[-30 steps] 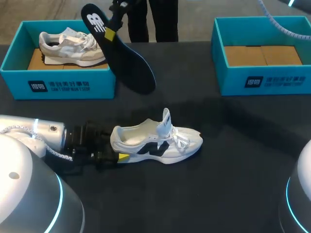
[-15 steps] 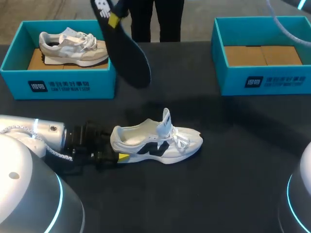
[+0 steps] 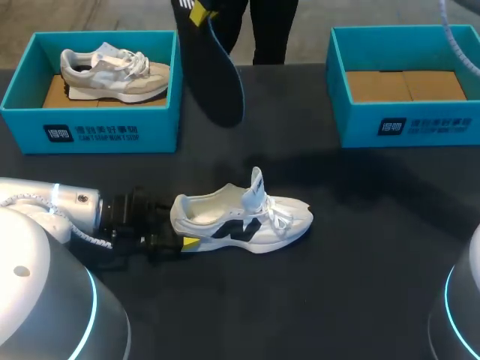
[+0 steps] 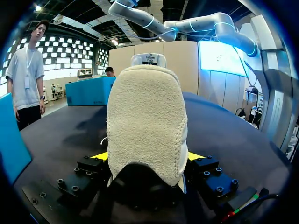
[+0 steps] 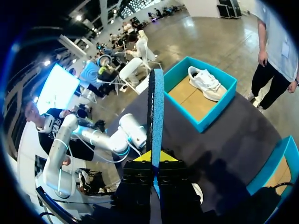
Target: Take the shoe out of the shoebox, open the shoe tongue, remove and reinsert the insole, then place the shoe into the shoebox
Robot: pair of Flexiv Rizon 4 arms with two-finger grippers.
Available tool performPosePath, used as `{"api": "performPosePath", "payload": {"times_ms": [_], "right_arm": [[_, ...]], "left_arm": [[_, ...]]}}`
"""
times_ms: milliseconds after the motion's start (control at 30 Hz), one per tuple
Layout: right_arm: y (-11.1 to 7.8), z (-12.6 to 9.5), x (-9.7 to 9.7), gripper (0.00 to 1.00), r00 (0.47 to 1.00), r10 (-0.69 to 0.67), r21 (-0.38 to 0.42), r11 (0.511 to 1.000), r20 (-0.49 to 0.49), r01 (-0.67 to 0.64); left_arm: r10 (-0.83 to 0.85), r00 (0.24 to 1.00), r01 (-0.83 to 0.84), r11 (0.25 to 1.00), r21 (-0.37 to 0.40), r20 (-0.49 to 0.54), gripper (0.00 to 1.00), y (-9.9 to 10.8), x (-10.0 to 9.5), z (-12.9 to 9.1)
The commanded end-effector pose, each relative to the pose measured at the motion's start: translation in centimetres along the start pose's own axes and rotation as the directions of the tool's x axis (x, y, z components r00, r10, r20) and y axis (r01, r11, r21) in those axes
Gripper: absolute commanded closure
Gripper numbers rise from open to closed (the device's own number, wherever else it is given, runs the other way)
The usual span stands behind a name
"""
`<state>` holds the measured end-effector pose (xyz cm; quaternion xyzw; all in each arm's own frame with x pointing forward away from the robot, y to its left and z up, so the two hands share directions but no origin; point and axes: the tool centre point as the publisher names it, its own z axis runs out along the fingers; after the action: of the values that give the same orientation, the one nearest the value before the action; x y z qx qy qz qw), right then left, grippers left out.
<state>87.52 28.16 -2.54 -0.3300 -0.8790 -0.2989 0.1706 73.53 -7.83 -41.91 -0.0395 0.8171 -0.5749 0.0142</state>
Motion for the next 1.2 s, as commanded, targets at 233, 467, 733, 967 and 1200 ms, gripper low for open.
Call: {"api": "performPosePath", "payload": {"times_ms": [233,467,733,967,1200], "right_arm": [[-1.6,-3.6,2.3,1.00,0.999,-0.042,-0.057,0.997,-0.011,0.042],[-3.8,-5.3,5.0,1.00,0.996,-0.085,-0.064,0.995,-0.031,0.083],[-5.9,-6.8,7.7,1.00,0.991,-0.121,-0.064,0.991,-0.049,0.118],[-8.4,-8.0,9.7,1.00,0.991,-0.117,-0.104,0.989,-0.066,0.109],[-10.3,-9.5,12.3,1.00,0.990,-0.115,-0.157,0.982,-0.075,0.102]], "left_arm": [[0.000,1.000,0.000,1.000,-0.001,-0.001,1.00,0.3,-0.1,0.0],[0.000,1.000,0.000,1.000,-0.001,-0.001,1.00,0.3,-0.1,0.0],[0.000,1.000,0.000,1.000,-0.001,-0.001,1.00,0.3,-0.1,0.0],[0.000,1.000,0.000,1.000,-0.001,-0.001,1.00,0.3,-0.1,0.0],[0.000,1.000,0.000,1.000,-0.001,-0.001,1.00,0.3,-0.1,0.0]]}}
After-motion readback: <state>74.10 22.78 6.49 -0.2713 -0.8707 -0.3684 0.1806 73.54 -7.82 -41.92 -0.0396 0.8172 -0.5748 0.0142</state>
